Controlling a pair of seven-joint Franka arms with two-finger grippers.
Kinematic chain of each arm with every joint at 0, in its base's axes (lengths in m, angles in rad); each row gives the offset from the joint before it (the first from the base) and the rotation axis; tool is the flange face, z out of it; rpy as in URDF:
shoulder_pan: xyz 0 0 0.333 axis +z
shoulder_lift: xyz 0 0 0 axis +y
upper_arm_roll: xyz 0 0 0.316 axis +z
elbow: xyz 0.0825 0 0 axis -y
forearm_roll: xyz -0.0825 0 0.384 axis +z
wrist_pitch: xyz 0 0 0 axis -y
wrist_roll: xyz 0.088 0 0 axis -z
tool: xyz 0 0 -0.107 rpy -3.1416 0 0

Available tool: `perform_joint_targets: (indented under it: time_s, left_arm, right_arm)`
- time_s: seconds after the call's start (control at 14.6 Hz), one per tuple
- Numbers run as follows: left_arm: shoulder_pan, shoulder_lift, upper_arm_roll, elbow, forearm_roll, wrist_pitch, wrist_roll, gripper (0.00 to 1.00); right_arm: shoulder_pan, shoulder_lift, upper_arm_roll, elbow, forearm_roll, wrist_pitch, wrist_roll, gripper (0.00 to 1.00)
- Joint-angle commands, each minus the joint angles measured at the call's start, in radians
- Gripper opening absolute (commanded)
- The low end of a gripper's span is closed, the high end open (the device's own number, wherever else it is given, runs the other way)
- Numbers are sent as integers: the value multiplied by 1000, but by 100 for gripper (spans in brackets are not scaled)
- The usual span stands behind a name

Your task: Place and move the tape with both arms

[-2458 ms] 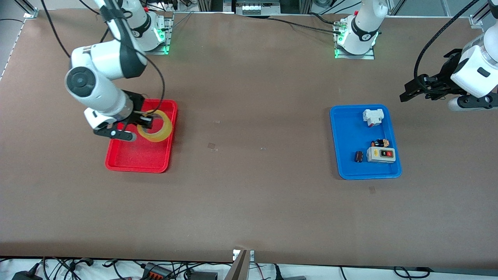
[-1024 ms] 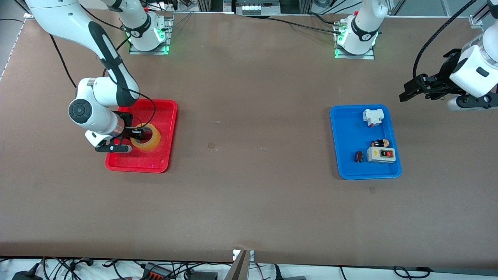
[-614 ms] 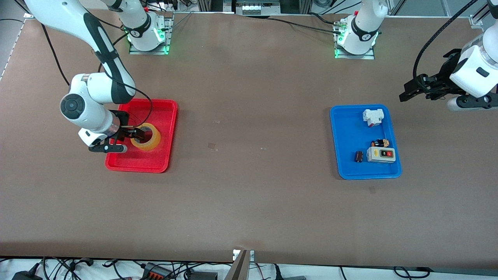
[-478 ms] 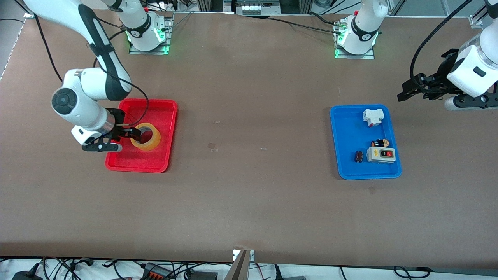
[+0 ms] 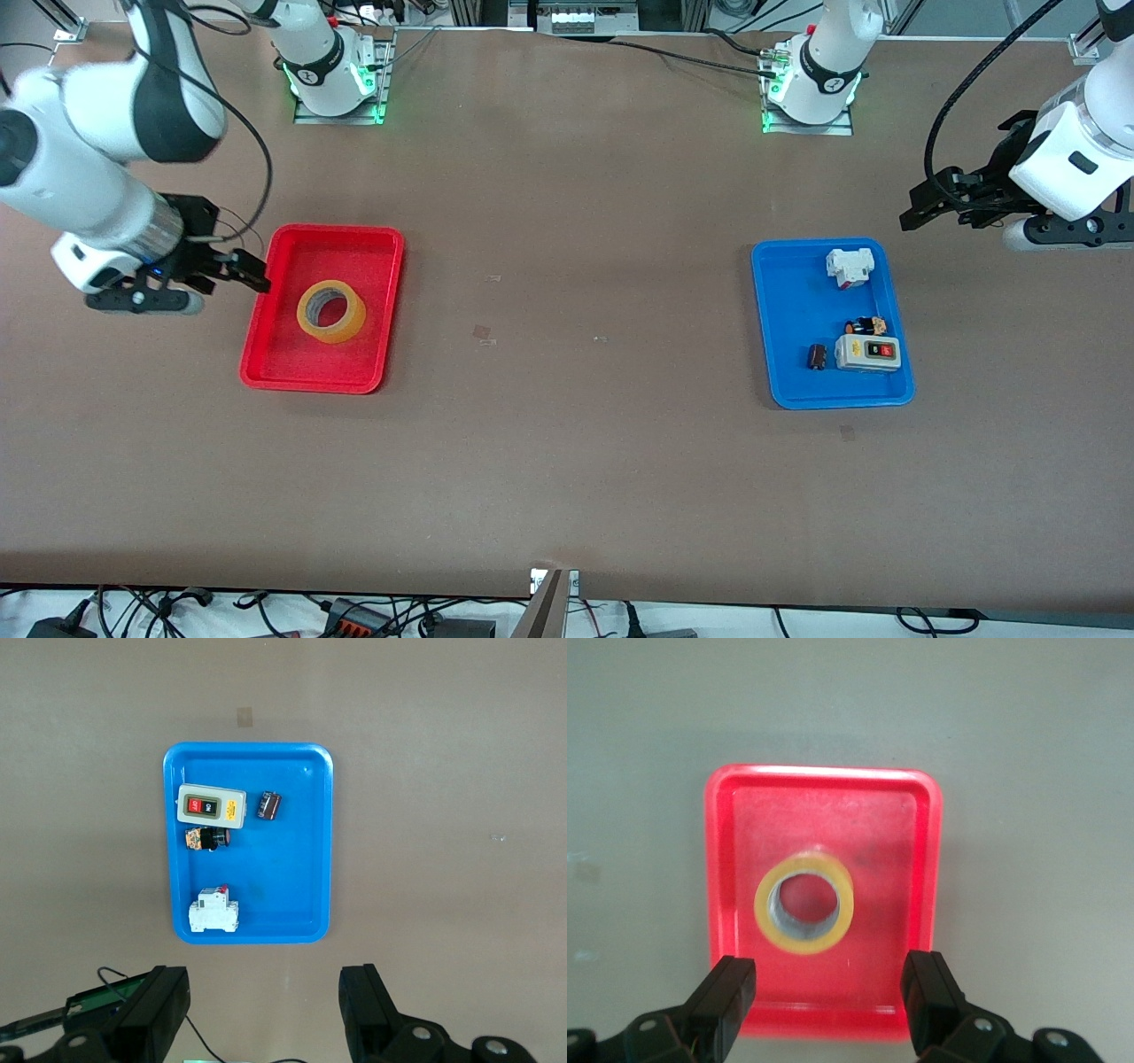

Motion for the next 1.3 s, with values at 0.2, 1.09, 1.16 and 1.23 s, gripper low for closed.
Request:
perform_joint_targets:
  time_s: [0.2, 1.09, 1.16, 1.23]
  left_arm:
    - [-3, -22, 9, -22, -15, 13, 21, 100]
    - [-54, -29, 75, -18, 24, 14, 23, 100]
    - [-54, -29, 73, -16, 25, 13, 23, 100]
    - [-54, -29, 73, -11, 24, 11, 23, 100]
  right_arm:
    - [-13, 10, -10, 331, 10, -349, 44, 98]
    - [-25, -135, -6, 426, -2, -586, 82, 99]
    - [-33, -135, 10, 425, -3, -592, 82, 99]
    - [-56, -135, 22, 426, -2, -593, 81, 99]
